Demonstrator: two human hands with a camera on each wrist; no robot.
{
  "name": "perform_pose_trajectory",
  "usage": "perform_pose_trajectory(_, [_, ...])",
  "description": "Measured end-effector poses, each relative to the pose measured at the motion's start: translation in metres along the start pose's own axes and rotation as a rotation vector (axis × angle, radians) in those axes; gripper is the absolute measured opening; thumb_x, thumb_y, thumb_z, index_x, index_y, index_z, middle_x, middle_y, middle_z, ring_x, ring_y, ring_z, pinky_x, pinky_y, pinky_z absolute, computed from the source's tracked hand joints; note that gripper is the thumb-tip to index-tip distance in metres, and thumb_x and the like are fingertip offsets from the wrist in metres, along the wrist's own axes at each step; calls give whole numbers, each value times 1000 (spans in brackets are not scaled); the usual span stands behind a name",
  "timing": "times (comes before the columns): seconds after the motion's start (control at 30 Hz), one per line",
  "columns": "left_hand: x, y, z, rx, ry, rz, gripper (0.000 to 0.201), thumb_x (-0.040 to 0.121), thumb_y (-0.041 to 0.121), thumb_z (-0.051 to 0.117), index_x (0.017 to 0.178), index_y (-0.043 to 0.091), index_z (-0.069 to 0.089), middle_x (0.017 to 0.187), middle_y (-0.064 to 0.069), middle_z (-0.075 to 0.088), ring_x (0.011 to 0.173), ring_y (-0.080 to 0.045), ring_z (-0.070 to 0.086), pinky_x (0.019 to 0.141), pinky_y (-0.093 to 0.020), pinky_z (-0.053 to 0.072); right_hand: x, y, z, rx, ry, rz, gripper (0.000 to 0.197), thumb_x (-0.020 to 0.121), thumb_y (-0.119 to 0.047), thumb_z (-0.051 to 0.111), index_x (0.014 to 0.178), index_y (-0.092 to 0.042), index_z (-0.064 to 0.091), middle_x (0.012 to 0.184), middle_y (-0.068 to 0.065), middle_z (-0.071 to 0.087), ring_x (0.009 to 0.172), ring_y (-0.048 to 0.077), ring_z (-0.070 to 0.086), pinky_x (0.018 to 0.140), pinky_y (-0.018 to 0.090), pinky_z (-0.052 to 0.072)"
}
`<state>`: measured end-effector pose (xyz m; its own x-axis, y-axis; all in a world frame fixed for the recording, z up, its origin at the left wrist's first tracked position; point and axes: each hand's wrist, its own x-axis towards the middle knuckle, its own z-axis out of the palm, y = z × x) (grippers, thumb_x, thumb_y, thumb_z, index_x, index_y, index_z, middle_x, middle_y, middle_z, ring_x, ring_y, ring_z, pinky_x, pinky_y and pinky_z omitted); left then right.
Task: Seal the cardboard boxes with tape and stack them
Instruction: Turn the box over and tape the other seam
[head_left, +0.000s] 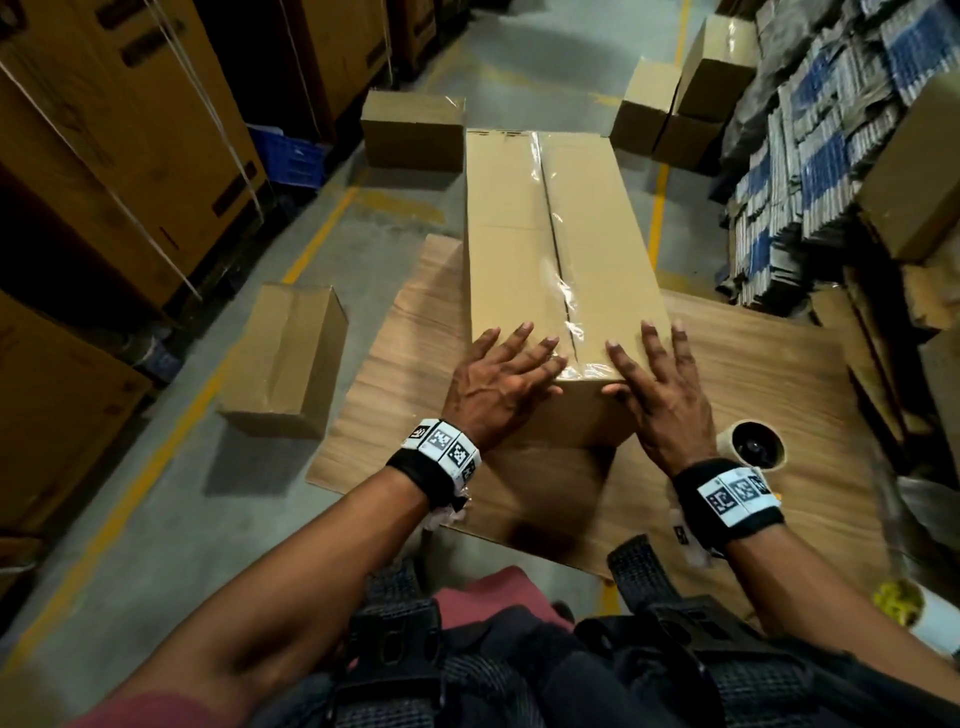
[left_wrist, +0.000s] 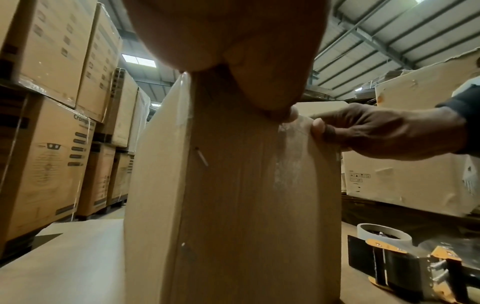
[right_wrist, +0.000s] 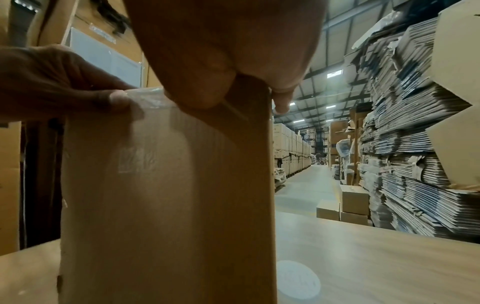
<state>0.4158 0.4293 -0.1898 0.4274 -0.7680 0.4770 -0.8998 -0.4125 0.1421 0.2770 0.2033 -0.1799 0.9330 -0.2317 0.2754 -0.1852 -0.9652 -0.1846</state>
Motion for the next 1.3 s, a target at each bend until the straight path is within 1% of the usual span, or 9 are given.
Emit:
perform_pose_trajectory(0.2, [1,-10,-11,-47,-80,-8,42,106,51,48,142,36,63,146,8,61,141,-23,54,115,-50,38,-5,25,-3,120,29,-58,65,101,-64,40,156,-31,41,170,16,16,158,37,8,125,56,21])
perform_pose_trajectory(0.27, [-5,-18,-17,-58,-105,6,41,106,51,49,142,37,62,148,11,59,143,-21,51,116,-49,36,-8,26,-9,164,-3,-29,59,103,-66,32,154,-38,41,170,15,19,153,40,27,115,61,38])
perform_pose_trajectory(0.4, [-14,-37,-35,-113,-165,31,41,103,52,52,138,37,66,145,11,62,143,-19,51,116,-49,36,-17,-2,-8,61,27,-58,56,106,-59,32,143,-28,60,158,18,44,131,42,57,104,59,44])
perform_pose_trajectory(0.53, [-23,-48,-69,-176,-200,-87,70,90,73,53,142,28,63,143,2,65,141,-16,53,120,-47,35,-32,-51,-7,56,136,-112,40,96,-51,63,126,-27,74,143,8,63,110,34,63,88,47,46])
perform_pose_trajectory(0.73, [-26,-7,-90,-17,-551,-543,121,78,95,-7,167,14,5,175,-5,0,161,-18,-4,130,-50,3,-18,-95,-13,423,141,-324,31,100,-39,67,121,-19,76,138,0,67,105,27,68,83,48,52])
perform_pose_trajectory(0.9, [-29,6,-80,59,-637,-614,128,72,98,-15,166,10,-6,173,-9,-15,160,-21,-16,127,-56,-7,43,-73,-14,206,1,-156,69,104,-66,30,149,-21,54,162,2,42,152,27,33,116,52,33])
perform_pose_trajectory(1.03, [-36,-11,-81,75,-649,-540,129,71,98,-15,166,12,-4,173,-6,-13,160,-18,-14,128,-53,-7,61,-71,-8,19,-299,-169,95,94,-80,-5,161,-23,31,171,-5,17,160,18,0,126,56,11])
perform_pose_trajectory(1.17, [-62,-73,-96,65,-656,-383,122,74,97,-13,167,19,1,173,2,-10,159,-11,-12,129,-42,-7,39,-111,-12,20,-361,-215,96,92,-80,-10,164,-24,20,171,-5,7,159,18,-2,128,51,12])
perform_pose_trajectory(1.3, [-79,-137,-127,39,-654,-272,111,84,94,-1,167,22,11,174,4,2,161,-11,1,130,-39,-2,30,-148,-23,218,-397,-257,98,91,-84,-5,157,-28,39,167,-9,26,157,10,14,126,43,21])
